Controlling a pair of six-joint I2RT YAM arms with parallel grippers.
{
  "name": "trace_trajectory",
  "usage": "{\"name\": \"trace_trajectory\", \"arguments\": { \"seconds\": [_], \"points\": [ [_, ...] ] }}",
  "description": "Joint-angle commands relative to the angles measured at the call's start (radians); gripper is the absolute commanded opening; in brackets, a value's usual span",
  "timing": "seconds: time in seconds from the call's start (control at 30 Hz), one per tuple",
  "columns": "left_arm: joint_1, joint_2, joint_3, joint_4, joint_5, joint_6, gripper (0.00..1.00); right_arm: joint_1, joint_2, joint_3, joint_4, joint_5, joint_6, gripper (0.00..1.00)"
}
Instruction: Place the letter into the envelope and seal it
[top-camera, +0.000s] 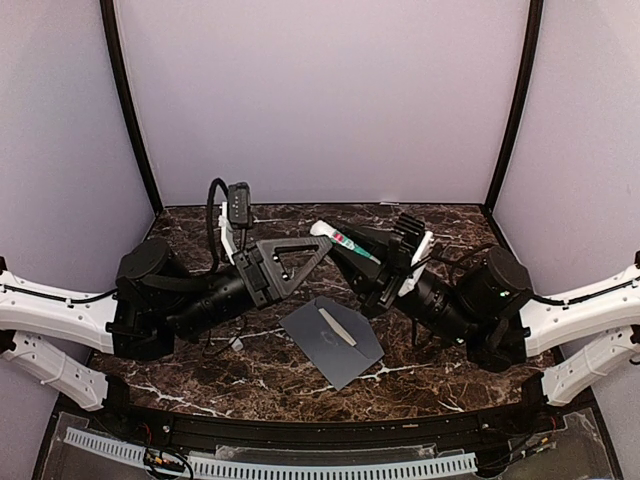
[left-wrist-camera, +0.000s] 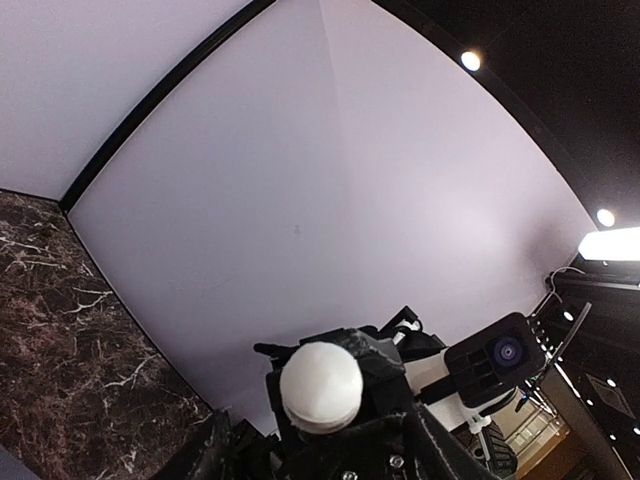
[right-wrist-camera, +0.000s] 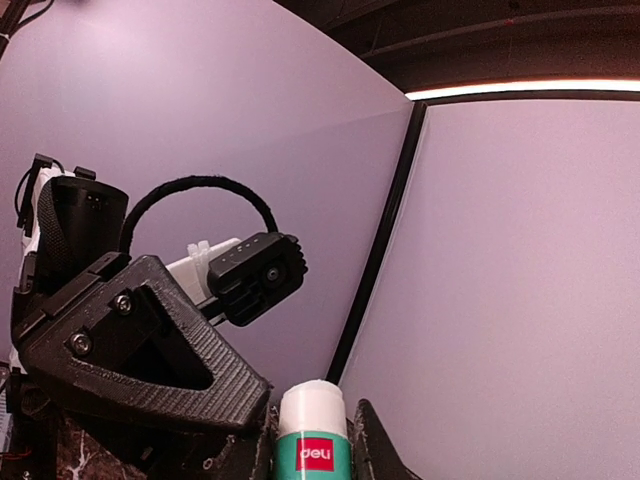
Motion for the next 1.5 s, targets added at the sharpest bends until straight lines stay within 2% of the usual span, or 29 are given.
{"name": "trace_trajectory", "arguments": {
  "seconds": [0.0, 0.2, 0.43, 0.67, 0.8, 1.0, 1.27, 1.33, 1.4, 1.43, 1.47],
  "points": [
    [-0.001, -0.097, -0.075, -0.018, -0.071, 0.034, 0.58, 0.006, -0.048, -0.012, 0.005, 0.050, 0.026, 0.00],
    [0.000, -0.199, -0.196, -0.010, -0.182, 0.052, 0.58, -0.006, -0.078, -0.071, 0.021, 0.070, 0.072, 0.00],
    [0.000, -0.185, -0.157, 0.006, -0.045, 0.101, 0.59, -0.009, -0.081, -0.068, -0.042, -0.038, 0.104, 0.00],
    [0.000, -0.115, -0.069, -0.018, 0.080, 0.085, 0.63, -0.008, -0.054, -0.032, -0.082, -0.093, 0.091, 0.00],
    [0.000, -0.066, -0.013, -0.050, 0.113, 0.070, 0.61, -0.009, -0.046, -0.018, -0.093, -0.118, 0.080, 0.00],
    [0.000, -0.023, 0.034, -0.074, 0.119, 0.056, 0.46, -0.008, -0.045, -0.012, -0.099, -0.124, 0.072, 0.00],
    [0.000, -0.026, 0.026, -0.068, 0.112, 0.036, 0.09, -0.009, -0.055, -0.020, -0.085, -0.116, 0.065, 0.00],
    [0.000, -0.031, 0.019, -0.062, 0.108, 0.030, 0.03, -0.009, -0.055, -0.024, -0.079, -0.112, 0.063, 0.00],
    [0.000, -0.035, 0.014, -0.058, 0.104, 0.028, 0.00, -0.009, -0.055, -0.026, -0.072, -0.106, 0.061, 0.00],
    [0.000, -0.037, 0.012, -0.055, 0.100, 0.026, 0.00, -0.009, -0.054, -0.027, -0.070, -0.103, 0.061, 0.03],
    [0.000, -0.039, 0.009, -0.053, 0.098, 0.023, 0.00, -0.009, -0.054, -0.028, -0.066, -0.101, 0.060, 0.14]
  ]
}}
